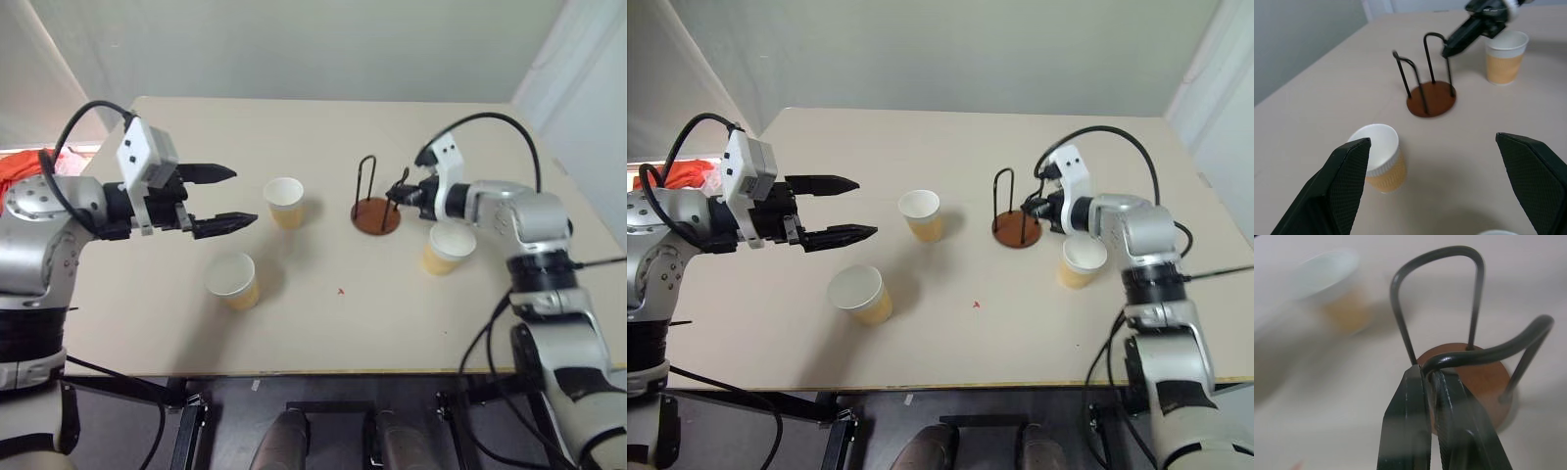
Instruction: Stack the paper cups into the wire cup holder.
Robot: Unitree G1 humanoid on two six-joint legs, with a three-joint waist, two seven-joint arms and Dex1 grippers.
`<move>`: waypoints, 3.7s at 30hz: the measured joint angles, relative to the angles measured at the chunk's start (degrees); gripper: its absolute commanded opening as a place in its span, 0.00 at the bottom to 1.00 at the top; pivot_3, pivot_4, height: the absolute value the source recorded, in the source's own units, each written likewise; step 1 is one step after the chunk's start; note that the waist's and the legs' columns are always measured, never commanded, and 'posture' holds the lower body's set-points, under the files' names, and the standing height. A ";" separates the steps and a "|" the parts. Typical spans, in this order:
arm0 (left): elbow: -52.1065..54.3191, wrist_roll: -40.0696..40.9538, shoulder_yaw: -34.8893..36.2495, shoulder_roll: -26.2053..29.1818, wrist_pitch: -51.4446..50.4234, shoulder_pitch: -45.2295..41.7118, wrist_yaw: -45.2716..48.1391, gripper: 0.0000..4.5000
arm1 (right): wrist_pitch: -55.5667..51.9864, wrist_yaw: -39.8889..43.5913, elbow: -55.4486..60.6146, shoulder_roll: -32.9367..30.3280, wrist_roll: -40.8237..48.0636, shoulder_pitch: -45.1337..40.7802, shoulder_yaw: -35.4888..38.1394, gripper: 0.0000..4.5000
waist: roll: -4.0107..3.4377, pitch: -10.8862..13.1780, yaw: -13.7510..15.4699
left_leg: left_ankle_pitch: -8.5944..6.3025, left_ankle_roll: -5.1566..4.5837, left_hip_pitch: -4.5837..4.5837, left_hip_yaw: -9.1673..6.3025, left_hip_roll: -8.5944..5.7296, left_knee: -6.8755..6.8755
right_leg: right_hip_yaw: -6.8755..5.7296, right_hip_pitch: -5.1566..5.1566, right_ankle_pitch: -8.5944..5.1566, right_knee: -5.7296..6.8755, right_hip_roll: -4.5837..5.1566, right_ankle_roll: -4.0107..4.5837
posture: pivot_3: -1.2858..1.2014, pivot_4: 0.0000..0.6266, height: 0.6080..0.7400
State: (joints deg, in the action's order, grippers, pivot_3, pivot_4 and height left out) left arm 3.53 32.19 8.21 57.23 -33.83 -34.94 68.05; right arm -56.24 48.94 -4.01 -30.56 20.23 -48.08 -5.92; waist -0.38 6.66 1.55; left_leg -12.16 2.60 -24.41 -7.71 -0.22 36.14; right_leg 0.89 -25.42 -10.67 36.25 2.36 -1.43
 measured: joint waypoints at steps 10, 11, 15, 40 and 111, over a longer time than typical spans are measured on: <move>2.95 3.54 0.03 3.81 -1.73 2.71 7.75 1.00 | -6.80 7.34 21.90 -7.40 9.59 8.26 -3.46 0.00 | 0.02 -0.01 -0.22 | -0.08 -0.35 0.04 0.02 0.05 0.02 | 0.06 0.02 -0.04 0.02 -0.05 0.08 | 0.52 0.24 1.00; 3.31 3.63 0.02 3.97 -1.73 3.13 8.23 1.00 | -6.75 7.42 22.78 -7.88 9.77 8.56 -4.11 0.00 | 0.02 -0.01 -0.22 | -0.17 -0.54 0.05 0.02 0.05 0.02 | 0.07 0.02 -0.08 0.04 -0.05 0.15 | 0.52 0.24 1.00; 4.87 3.65 -0.10 4.75 -1.72 4.66 9.63 1.00 | -6.21 7.25 23.60 -8.20 9.80 8.75 -5.33 0.00 | 0.03 -0.02 -0.29 | -0.05 -0.61 0.14 0.04 0.05 0.03 | 0.13 0.04 -0.09 0.12 -0.05 0.34 | 0.52 0.24 1.00; -1.66 0.28 -2.93 1.06 3.48 -2.35 11.72 1.00 | 9.57 17.89 20.63 -33.58 0.04 0.41 -7.57 0.98 | 0.12 -0.06 0.06 | -0.07 -0.77 -0.07 0.08 0.04 0.03 | 0.26 -0.05 0.05 -0.15 -0.07 0.36 | 0.52 0.24 1.00; 4.40 -1.06 0.81 12.78 5.72 10.53 15.80 1.00 | 26.88 34.69 10.54 -10.50 -13.62 -13.62 -20.01 0.96 | 0.10 -0.04 -0.98 | 0.08 -0.80 0.01 0.23 0.10 0.07 | 0.49 -0.42 -0.01 0.51 -0.16 0.80 | 0.52 0.24 1.00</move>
State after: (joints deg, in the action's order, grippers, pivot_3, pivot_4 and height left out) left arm 7.93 31.13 9.02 70.00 -28.11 -24.40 83.85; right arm -29.36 83.63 6.53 -41.06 6.61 -61.70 -25.93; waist -0.28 6.63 0.57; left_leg -12.08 1.80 -24.40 -7.48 -0.13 36.21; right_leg 1.37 -25.84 -10.68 36.75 2.20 -0.63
